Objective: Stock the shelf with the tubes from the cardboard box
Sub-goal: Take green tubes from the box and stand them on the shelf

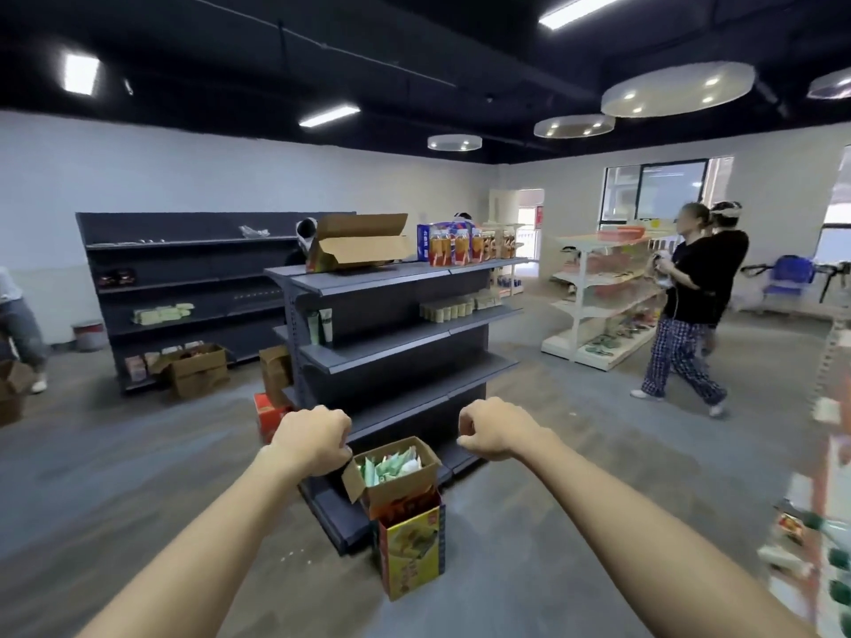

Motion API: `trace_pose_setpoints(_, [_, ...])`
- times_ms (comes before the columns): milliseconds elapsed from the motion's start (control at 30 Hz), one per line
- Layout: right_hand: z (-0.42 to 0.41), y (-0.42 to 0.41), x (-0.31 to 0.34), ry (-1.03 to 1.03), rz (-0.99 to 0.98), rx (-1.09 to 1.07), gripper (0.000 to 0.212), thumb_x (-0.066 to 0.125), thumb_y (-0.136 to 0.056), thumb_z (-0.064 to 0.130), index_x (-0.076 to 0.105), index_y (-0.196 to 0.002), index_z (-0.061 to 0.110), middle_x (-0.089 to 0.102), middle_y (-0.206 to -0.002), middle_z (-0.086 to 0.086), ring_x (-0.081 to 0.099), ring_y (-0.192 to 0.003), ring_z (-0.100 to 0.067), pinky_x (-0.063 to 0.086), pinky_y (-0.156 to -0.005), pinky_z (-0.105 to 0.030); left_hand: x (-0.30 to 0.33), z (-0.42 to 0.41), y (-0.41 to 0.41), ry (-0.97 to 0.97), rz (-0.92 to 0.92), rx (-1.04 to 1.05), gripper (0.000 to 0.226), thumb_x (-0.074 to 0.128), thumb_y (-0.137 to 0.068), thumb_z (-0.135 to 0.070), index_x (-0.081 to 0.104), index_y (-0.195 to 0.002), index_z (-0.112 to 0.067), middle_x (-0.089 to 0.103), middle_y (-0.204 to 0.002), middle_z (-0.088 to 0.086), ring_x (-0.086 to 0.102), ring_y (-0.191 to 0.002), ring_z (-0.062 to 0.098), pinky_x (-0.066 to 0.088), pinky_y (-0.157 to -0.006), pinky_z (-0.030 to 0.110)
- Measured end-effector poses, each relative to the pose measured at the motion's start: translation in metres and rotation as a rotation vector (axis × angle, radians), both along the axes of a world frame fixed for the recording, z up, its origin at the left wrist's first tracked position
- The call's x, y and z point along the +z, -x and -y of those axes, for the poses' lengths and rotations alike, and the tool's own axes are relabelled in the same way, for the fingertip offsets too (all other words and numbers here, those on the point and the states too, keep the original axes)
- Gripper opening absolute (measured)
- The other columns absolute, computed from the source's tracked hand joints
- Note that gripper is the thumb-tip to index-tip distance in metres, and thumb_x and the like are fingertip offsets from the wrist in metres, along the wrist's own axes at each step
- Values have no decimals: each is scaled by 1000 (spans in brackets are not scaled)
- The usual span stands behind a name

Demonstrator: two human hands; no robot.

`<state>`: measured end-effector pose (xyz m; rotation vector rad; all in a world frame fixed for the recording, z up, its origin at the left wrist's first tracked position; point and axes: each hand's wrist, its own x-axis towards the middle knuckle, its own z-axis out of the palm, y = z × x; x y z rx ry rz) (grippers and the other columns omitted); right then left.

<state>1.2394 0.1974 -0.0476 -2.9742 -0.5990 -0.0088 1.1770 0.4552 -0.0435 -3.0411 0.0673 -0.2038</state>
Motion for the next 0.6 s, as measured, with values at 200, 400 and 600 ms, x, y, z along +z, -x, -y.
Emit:
trace_pose_setpoints(200, [-27,-146,27,-34,41,10,25,55,-81,41,66,-97,26,68,-107,-3,63,-102,-28,52,-83,-35,5,-26,-130,33,81,15,11,51,-86,-35,53,-83,-25,58,-85,-4,64,-85,23,44,-66,29])
trace_pose_setpoints(400, [-65,-256,18,-10,-12,69,25,56,-83,44,67,-99,28,68,-108,-1,63,-101,-26,53,-86,-38,-18,-59,-231,72,24,53,11,53,-85,-36,52,-81,-26,62,-87,-3,64,-84,24,47,-67,30])
trace_pose_setpoints(600, [-94,-372,10,-25,-12,82,25,56,-85,43,67,-102,29,68,-108,0,63,-101,-24,53,-85,-37,-32,-99,-352,117,16,57,10,54,-84,-36,56,-81,-27,63,-87,-4,63,-80,21,43,-64,29])
